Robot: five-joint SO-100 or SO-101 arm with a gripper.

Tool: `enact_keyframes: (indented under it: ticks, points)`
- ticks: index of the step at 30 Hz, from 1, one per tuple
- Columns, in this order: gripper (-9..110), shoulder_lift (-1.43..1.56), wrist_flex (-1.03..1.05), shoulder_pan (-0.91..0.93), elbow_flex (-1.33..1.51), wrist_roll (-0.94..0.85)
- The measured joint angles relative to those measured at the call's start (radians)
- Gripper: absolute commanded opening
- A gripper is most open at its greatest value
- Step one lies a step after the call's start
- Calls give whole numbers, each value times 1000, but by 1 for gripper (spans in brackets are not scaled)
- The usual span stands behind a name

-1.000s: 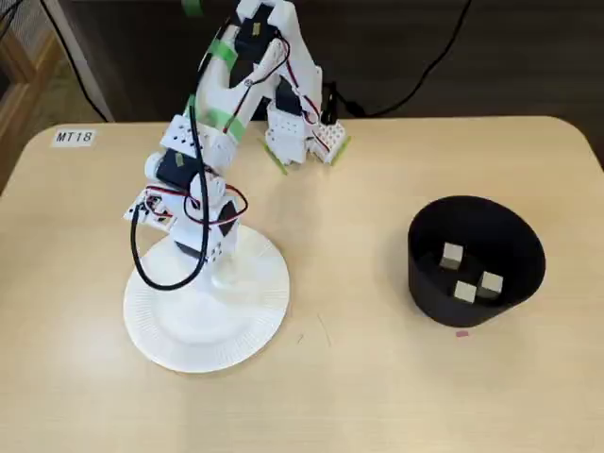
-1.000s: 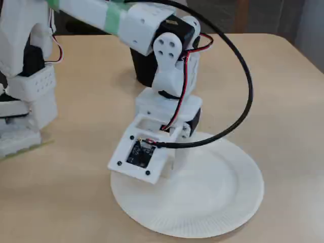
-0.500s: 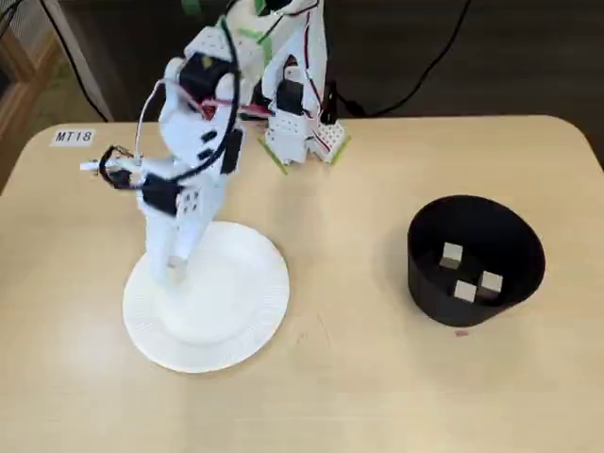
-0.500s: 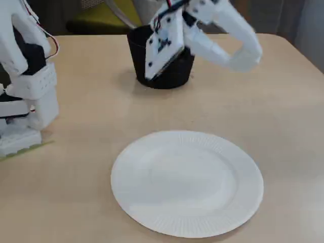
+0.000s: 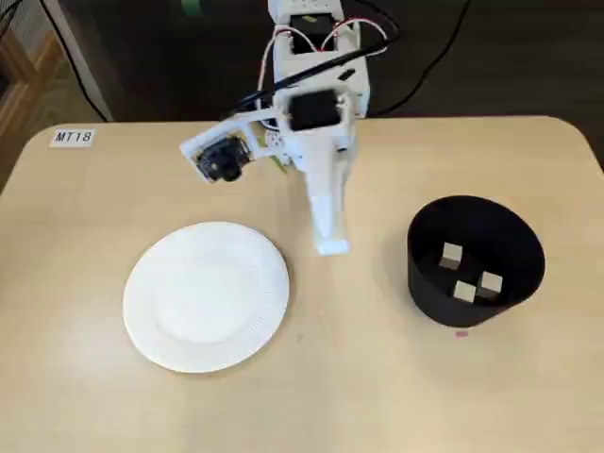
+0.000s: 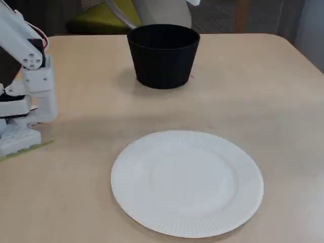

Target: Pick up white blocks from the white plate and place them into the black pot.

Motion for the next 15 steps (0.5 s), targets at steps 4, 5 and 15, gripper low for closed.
enact_keyframes:
  ticks: [4, 5, 15]
  points:
    - [-2, 18, -6, -137, 66, -92]
    - [-2, 18, 0, -172, 78, -118]
    - [-2, 11, 270, -354, 84, -239]
